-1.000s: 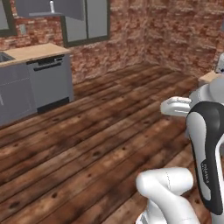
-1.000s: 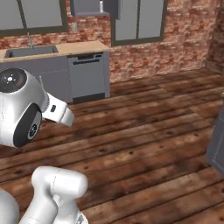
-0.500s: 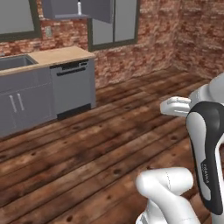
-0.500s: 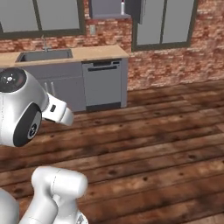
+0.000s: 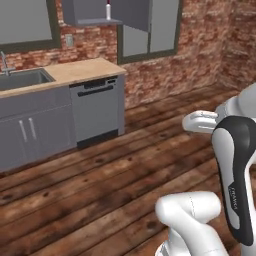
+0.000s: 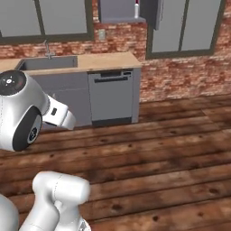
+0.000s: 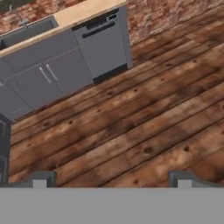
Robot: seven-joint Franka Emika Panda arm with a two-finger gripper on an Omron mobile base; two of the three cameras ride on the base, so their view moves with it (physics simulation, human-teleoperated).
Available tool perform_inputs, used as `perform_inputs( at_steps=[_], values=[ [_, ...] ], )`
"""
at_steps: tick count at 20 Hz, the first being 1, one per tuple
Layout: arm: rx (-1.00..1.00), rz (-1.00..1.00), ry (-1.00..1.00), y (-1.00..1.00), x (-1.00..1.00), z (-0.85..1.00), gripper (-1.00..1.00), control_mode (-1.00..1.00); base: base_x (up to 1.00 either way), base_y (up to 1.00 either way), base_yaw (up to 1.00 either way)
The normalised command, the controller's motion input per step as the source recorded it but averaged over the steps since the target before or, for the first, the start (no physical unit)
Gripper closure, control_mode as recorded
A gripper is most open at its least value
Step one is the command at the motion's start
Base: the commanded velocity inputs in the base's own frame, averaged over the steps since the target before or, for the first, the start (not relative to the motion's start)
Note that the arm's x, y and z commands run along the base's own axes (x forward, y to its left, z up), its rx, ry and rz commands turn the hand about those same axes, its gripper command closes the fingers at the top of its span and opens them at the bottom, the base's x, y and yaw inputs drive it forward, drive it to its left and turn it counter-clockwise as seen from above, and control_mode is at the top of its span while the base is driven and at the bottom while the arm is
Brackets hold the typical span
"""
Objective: There is a bowl on the dining counter. Grab a lemon wedge from the fridge and place it in the bowl. Then get the liquor bottle and glass cup from the cabinet and place them next to the bowl.
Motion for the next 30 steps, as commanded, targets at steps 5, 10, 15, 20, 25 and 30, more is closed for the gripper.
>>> perform_inputs(
  at_steps=[5,10,15,20,25,30],
  values=[
    [0.00,0.00,0.00,0.00,0.00,0.00,-1.00,1.00,1.00,-0.24,0.17],
    [0.00,0.00,0.00,0.00,0.00,0.00,-1.00,1.00,1.00,-0.30,0.17],
    [0.00,0.00,0.00,0.00,0.00,0.00,-1.00,1.00,1.00,-0.32,0.16],
    [0.00,0.00,0.00,0.00,0.00,0.00,-1.00,1.00,1.00,-0.36,0.17],
    [0.00,0.00,0.00,0.00,0.00,0.00,-1.00,1.00,1.00,-0.37,0.17],
    [0.00,0.00,0.00,0.00,0.00,0.00,-1.00,1.00,1.00,-0.41,0.16]
  ],
)
